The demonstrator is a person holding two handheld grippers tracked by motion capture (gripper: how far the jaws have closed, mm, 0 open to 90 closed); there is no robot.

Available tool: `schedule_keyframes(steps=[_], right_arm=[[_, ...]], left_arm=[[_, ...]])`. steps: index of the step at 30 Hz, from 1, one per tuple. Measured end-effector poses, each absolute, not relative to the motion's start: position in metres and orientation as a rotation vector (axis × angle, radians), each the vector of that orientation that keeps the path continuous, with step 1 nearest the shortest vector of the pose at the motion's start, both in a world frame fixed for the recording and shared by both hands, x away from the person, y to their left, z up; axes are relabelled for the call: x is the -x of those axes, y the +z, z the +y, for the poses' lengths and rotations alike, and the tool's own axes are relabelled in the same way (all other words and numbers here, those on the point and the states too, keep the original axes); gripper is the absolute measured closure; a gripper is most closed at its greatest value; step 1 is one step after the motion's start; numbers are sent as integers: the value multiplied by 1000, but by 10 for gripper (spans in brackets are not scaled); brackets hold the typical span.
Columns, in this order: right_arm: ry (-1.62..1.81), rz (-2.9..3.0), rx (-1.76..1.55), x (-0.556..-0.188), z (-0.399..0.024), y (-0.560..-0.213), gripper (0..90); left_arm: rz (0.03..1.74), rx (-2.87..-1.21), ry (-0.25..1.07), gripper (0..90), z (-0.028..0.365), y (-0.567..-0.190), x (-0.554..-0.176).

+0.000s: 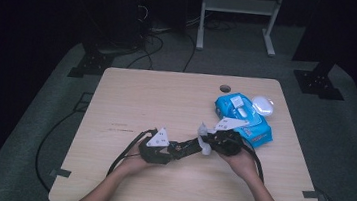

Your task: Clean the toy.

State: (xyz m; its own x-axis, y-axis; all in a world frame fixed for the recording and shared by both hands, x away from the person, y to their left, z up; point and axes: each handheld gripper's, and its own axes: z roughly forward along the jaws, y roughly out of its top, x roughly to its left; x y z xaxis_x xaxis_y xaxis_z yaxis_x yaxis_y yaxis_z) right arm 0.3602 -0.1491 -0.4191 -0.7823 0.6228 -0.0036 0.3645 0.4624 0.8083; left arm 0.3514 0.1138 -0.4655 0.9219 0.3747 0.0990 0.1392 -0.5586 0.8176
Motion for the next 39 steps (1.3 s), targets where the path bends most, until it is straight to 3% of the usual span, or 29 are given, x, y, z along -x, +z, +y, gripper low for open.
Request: schedule_keyframes(steps=[5, 14, 21, 39], right_arm=[[1223, 2443, -761, -353, -130, -419, 831], [1218, 2357, -886, -365, -164, -413, 834], [1225, 2416, -841, -363, -157, -418, 833], [1232, 2426, -985, -371, -191, -425, 835]], left_arm=[[371, -2161, 326, 574, 116, -465, -352], [358, -2165, 336, 574, 115, -464, -352], [359, -2167, 333, 574, 115, -464, -351], [363, -2161, 326, 575, 118, -463, -352]])
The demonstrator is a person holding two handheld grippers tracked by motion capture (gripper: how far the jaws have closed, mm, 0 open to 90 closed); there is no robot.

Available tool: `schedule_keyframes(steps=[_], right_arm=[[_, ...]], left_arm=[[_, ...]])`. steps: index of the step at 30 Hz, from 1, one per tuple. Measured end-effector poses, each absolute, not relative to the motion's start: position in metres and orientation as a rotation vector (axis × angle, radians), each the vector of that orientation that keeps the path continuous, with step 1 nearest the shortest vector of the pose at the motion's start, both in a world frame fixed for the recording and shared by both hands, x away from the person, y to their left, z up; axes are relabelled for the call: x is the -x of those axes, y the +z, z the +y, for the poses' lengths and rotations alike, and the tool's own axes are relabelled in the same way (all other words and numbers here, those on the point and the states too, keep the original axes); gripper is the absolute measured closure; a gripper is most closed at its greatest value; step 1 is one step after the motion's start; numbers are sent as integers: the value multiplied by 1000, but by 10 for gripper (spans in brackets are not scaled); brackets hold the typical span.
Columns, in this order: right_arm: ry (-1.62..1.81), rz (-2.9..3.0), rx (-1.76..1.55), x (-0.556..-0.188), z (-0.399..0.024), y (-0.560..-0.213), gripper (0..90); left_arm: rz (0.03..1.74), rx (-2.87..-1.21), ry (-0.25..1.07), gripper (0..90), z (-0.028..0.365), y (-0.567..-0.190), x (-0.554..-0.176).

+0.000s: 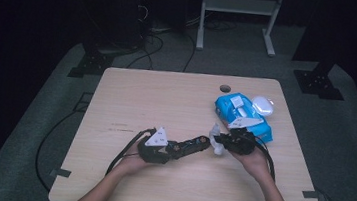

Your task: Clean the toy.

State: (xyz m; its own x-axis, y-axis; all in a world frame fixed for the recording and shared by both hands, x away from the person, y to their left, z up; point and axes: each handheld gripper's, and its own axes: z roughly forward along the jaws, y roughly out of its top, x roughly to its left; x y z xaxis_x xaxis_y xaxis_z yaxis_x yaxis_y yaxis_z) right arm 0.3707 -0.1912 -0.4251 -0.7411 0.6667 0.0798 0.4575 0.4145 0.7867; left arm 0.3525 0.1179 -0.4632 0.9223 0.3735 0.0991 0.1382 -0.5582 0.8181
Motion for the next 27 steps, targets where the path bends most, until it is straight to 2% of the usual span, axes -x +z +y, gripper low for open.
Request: schedule_keyframes(steps=[3, 8, 11, 13, 16, 23, 27], right_arm=[[1330, 2430, -954, -369, -187, -419, 835], [1212, 2449, -961, -371, -183, -425, 835], [1322, 2428, -929, -365, -181, -408, 835], [1401, 2418, -854, -357, -168, -390, 836], [1424, 2450, -754, -351, -136, -380, 835], [1301, 2584, -635, -355, -71, -403, 836], [1259, 2613, -614, -353, -65, -415, 836]], left_arm=[[367, -2160, 327, 575, 118, -463, -353], [366, -2160, 331, 575, 118, -463, -352], [377, -2153, 318, 575, 118, -464, -354], [380, -2151, 317, 575, 118, -464, -354], [374, -2155, 328, 575, 117, -464, -354], [372, -2161, 322, 575, 118, -463, -353], [368, -2162, 323, 575, 119, -464, -353]])
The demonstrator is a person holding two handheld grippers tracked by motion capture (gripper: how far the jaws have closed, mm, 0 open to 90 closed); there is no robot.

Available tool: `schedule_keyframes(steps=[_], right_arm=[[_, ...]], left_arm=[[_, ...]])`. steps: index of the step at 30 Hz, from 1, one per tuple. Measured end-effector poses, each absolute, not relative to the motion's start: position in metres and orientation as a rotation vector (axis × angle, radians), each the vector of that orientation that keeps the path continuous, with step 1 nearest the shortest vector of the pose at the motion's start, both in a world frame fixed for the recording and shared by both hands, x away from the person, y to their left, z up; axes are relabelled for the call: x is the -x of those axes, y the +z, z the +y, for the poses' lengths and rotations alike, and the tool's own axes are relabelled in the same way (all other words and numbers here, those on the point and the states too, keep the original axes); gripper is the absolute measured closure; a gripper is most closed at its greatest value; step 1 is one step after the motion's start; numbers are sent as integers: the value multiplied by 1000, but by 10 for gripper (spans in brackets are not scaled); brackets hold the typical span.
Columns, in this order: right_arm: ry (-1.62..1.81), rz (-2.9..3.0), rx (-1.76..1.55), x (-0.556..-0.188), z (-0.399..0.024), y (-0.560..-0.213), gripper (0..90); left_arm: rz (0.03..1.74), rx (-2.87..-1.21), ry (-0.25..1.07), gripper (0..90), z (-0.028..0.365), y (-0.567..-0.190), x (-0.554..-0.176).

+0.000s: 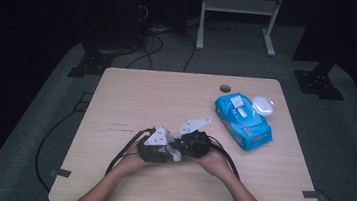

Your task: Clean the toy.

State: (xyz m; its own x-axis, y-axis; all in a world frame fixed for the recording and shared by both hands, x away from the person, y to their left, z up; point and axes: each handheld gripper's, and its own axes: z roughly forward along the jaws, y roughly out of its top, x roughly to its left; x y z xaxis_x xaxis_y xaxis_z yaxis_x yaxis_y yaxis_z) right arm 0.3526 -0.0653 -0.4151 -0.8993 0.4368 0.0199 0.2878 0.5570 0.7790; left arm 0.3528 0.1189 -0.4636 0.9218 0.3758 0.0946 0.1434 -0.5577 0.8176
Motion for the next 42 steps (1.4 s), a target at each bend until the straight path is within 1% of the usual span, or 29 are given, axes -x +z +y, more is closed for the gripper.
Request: schedule_keyframes(steps=[6, 27, 34, 42], right_arm=[[1178, 2574, -641, -357, -84, -410, 836], [1177, 2458, -833, -366, -156, -412, 835], [1165, 2434, -907, -369, -171, -414, 835], [1237, 2441, -918, -369, -172, -413, 835]], left_arm=[[369, -2162, 323, 575, 119, -464, -353], [357, -2168, 331, 575, 119, -463, -353], [366, -2162, 323, 575, 119, -464, -353], [359, -2173, 318, 575, 121, -462, -354]])
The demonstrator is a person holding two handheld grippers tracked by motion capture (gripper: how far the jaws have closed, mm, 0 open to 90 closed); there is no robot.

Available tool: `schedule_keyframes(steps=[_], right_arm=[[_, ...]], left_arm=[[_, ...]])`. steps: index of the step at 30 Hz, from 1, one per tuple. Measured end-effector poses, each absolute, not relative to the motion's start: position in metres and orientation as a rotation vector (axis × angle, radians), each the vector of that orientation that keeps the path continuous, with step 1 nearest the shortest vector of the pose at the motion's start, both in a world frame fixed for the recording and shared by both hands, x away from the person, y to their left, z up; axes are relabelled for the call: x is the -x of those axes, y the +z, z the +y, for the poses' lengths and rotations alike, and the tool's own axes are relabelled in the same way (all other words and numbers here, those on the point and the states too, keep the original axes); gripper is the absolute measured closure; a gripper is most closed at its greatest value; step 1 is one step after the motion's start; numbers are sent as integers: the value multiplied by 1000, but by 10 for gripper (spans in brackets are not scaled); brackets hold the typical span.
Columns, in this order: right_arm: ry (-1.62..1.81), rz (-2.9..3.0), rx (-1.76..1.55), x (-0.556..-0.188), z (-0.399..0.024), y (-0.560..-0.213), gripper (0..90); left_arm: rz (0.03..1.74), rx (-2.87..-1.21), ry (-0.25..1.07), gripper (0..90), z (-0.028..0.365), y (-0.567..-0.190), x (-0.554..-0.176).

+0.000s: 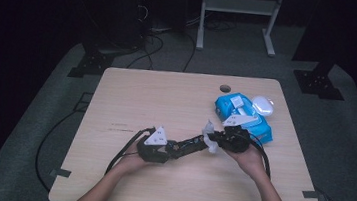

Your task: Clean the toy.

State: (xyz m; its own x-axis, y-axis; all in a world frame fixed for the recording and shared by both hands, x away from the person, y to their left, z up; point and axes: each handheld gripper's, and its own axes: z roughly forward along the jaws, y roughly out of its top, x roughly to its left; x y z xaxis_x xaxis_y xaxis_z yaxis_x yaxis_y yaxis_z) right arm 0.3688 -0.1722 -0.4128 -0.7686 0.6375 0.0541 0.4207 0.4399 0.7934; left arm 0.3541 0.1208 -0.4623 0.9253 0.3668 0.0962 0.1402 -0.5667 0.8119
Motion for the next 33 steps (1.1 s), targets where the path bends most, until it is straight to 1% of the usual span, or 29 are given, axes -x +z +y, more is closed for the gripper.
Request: schedule_keyframes(steps=[7, 10, 13, 18, 22, 26, 29, 31, 33], right_arm=[[1271, 2462, -961, -370, -172, -422, 834], [1269, 2468, -946, -368, -166, -423, 834], [1285, 2483, -923, -365, -160, -424, 834], [1344, 2510, -896, -362, -152, -427, 833], [1379, 2496, -935, -363, -154, -430, 833], [1424, 2479, -962, -363, -157, -433, 833], [1432, 2475, -965, -363, -156, -434, 833], [1428, 2474, -953, -363, -156, -434, 833], [1415, 2473, -946, -363, -156, -434, 832]], left_arm=[[356, -2183, 298, 568, 127, -460, -355], [358, -2168, 286, 512, 126, -455, -355], [350, -2189, 291, 468, 124, -453, -354], [349, -2215, 290, 428, 123, -454, -353], [350, -2221, 294, 400, 122, -452, -353], [362, -2245, 313, 431, 119, -455, -355], [373, -2264, 324, 486, 121, -456, -356], [376, -2260, 324, 563, 123, -456, -356], [376, -2265, 319, 570, 125, -455, -356]])
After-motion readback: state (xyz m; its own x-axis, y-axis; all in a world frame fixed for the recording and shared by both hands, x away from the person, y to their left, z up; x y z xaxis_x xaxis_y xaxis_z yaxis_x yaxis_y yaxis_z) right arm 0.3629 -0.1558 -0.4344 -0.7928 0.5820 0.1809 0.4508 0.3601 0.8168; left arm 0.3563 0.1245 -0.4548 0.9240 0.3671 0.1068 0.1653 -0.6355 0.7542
